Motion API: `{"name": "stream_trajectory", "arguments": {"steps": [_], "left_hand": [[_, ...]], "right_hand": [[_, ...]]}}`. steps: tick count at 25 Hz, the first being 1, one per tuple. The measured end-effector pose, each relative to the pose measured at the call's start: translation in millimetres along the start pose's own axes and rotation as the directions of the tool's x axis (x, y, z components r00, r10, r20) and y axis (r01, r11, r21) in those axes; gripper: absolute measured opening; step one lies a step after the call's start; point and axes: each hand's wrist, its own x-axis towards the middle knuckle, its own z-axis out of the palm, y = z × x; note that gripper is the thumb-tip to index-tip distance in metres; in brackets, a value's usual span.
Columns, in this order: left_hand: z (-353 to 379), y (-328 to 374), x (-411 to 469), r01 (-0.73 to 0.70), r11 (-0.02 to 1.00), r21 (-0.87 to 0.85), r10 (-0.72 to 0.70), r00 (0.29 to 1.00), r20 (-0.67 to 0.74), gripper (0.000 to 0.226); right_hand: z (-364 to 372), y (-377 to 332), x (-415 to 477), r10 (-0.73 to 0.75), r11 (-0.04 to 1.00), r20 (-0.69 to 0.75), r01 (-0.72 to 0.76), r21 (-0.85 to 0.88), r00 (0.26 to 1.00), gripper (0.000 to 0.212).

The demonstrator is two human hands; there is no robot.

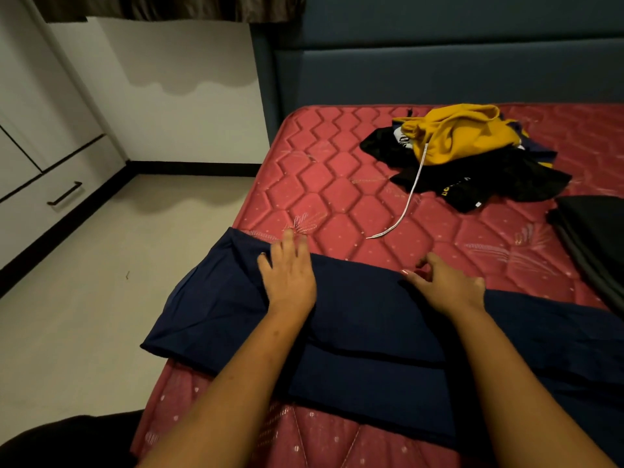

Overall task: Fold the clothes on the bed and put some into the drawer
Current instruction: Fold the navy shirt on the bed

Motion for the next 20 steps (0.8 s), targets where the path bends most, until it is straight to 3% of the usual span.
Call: {"name": "stream_trajectory", "arguments": {"steps": [2, 4, 5, 7, 10, 12, 15, 17, 19, 20], "left_hand": [[2, 32, -25, -0.230, 0.972, -0.056, 0.225, 0.971, -0.077, 0.051], [1, 68, -49, -0.335, 0.918, -0.212, 0.368, 0.919, 0.142, 0.053], [0, 85, -58, -0.306, 0.909, -0.281, 0.391, 0.861, 0.325, 0.055], [2, 108, -67, -0.255, 0.919, -0.301, 0.378, 0.790, 0.484, 0.061], [2, 130, -72, -0.245, 0.909, -0.338, 0.390, 0.786, 0.480, 0.096], [3, 141, -74, -0.259, 0.902, -0.345, 0.405, 0.786, 0.467, 0.102], [3, 160, -78, -0.250, 0.892, -0.376, 0.404, 0.813, 0.419, 0.096], [6, 180, -82, -0.292, 0.884, -0.365, 0.413, 0.854, 0.316, 0.080], [6, 197, -87, -0.329, 0.879, -0.346, 0.422, 0.875, 0.238, 0.065], [6, 206, -88, -0.335, 0.870, -0.363, 0.441, 0.857, 0.265, 0.062]], "right_hand": [[-21, 23, 5, 0.087, 0.984, 0.225, -0.119, 0.133, 0.970, 0.069], [-31, 62, 15, 0.126, 0.957, 0.345, -0.205, 0.204, 0.930, 0.090], [-38, 76, 16, 0.140, 0.960, 0.391, -0.222, 0.173, 0.910, 0.082], [-48, 112, 26, 0.199, 0.969, 0.420, -0.242, 0.052, 0.886, 0.050], [-65, 159, 18, 0.329, 0.944, 0.295, -0.315, -0.095, 0.897, 0.021], [-75, 171, 5, 0.342, 0.934, 0.277, -0.357, 0.004, 0.898, 0.018], [-76, 175, -4, 0.347, 0.927, 0.200, -0.368, 0.076, 0.916, 0.018], [-73, 163, -6, 0.414, 0.910, 0.028, -0.413, -0.042, 0.910, 0.006], [-64, 138, -9, 0.415, 0.883, -0.143, -0.436, -0.175, 0.899, 0.029], [-59, 125, -11, 0.312, 0.913, -0.208, -0.353, -0.205, 0.927, 0.040]]}}
